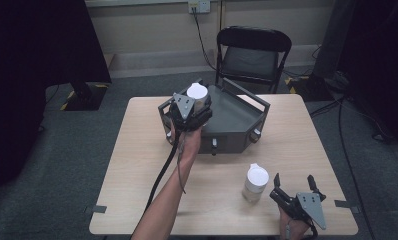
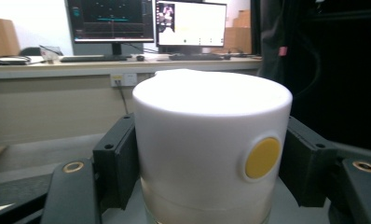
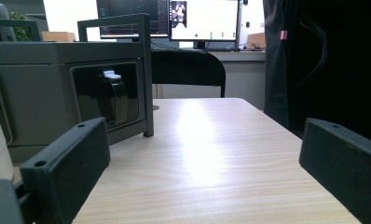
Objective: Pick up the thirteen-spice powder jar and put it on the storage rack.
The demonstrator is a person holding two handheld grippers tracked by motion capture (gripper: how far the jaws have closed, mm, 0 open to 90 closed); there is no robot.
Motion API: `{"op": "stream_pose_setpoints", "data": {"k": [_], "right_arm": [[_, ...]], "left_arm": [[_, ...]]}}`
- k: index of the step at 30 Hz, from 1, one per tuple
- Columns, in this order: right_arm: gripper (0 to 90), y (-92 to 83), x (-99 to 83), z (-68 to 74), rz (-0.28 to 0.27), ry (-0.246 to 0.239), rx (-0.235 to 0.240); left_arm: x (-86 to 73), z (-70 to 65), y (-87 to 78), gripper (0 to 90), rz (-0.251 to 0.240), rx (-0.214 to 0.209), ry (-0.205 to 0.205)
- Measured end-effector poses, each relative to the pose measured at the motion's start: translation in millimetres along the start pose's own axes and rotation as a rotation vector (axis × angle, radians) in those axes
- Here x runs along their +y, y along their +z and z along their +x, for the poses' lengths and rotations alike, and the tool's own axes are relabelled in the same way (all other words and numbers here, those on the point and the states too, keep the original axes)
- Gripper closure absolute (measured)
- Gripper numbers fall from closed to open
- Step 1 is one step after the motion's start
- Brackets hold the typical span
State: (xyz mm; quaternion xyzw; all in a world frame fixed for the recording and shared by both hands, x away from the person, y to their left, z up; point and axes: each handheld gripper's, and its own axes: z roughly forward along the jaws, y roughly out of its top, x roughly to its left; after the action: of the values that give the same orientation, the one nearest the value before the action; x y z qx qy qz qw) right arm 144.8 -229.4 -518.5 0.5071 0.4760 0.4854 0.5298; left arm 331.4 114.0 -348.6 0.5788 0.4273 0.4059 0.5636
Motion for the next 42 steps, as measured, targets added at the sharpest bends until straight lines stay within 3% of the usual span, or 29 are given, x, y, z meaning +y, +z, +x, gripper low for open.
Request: {"op": "stream_pose_setpoints", "data": {"k": [6,9,21,35,37,39,40,42], "right_arm": [[0.6,0.4,0.5,-0.3,0.003,0.002,0.000],[0.6,0.0,-0.2,-0.2,-0.001,0.001,0.000],[0.6,0.1,0.2,-0.3,0.001,0.002,0.001],[0.6,0.0,-0.1,-0.1,0.000,0.002,0.000],[0.6,0.0,0.0,-0.1,0.000,0.002,0.000],[0.6,0.0,-0.6,0.4,-0.004,0.002,-0.005],[0.6,-0.1,-0.4,0.6,-0.002,0.002,-0.005],[0.6,-0.1,-0.4,0.6,-0.002,0.002,-0.005]], "left_arm": [[-7.1,-1.4,4.3,30.9,0.028,0.009,-0.008],[-10.0,-2.0,5.5,30.9,0.047,0.015,0.007],[-17.8,-5.0,1.7,30.7,0.025,0.030,0.026],[-17.6,-4.9,0.8,30.3,0.029,0.031,0.009],[-17.5,-3.2,2.2,28.9,0.031,0.032,-0.027],[-21.2,-3.1,2.4,17.6,0.004,0.049,-0.090],[-21.8,-2.7,2.4,12.7,-0.005,0.049,-0.103],[-22.5,-4.0,2.7,2.6,-0.018,0.047,-0.088]]}}
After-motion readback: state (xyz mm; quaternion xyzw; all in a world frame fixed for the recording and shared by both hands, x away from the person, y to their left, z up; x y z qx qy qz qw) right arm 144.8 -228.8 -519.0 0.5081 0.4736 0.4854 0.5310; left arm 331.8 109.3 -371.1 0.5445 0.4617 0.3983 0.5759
